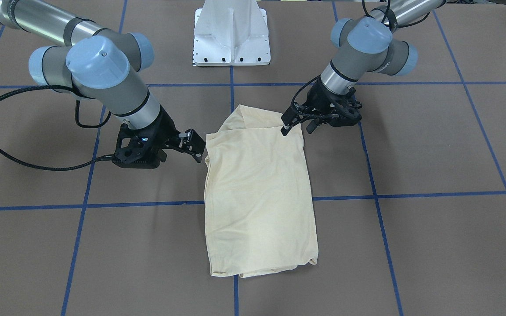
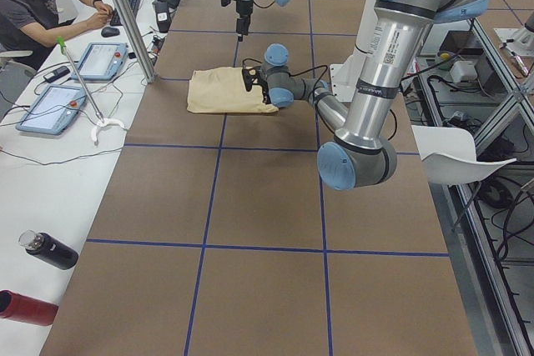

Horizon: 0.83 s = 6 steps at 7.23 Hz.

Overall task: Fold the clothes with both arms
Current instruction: 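Grasp the bundle's side edges with both grippers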

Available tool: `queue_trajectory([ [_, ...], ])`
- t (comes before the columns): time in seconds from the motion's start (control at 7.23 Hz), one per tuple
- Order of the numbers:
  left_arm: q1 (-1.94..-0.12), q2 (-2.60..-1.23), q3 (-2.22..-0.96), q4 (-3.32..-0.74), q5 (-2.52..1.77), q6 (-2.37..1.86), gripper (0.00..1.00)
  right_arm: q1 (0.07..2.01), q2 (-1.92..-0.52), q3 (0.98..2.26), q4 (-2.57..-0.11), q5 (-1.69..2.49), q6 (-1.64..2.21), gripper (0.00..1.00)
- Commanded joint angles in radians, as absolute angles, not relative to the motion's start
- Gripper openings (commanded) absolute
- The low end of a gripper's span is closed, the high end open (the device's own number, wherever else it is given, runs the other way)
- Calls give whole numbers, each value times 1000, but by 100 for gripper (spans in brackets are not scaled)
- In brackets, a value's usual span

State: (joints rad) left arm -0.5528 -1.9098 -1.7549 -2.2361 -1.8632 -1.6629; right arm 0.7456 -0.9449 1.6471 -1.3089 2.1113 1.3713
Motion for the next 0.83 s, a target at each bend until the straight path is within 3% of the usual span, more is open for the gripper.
queue_trajectory([
  [0.0,-514,-1879,-1744,-2270,-1844,-1686,100,719,-971,1718,-1304,2109,1486,100],
  [0.69,-471,-1890,-1688,-2270,-1844,-1686,99,715,-974,1723,-1304,2106,1513,100],
])
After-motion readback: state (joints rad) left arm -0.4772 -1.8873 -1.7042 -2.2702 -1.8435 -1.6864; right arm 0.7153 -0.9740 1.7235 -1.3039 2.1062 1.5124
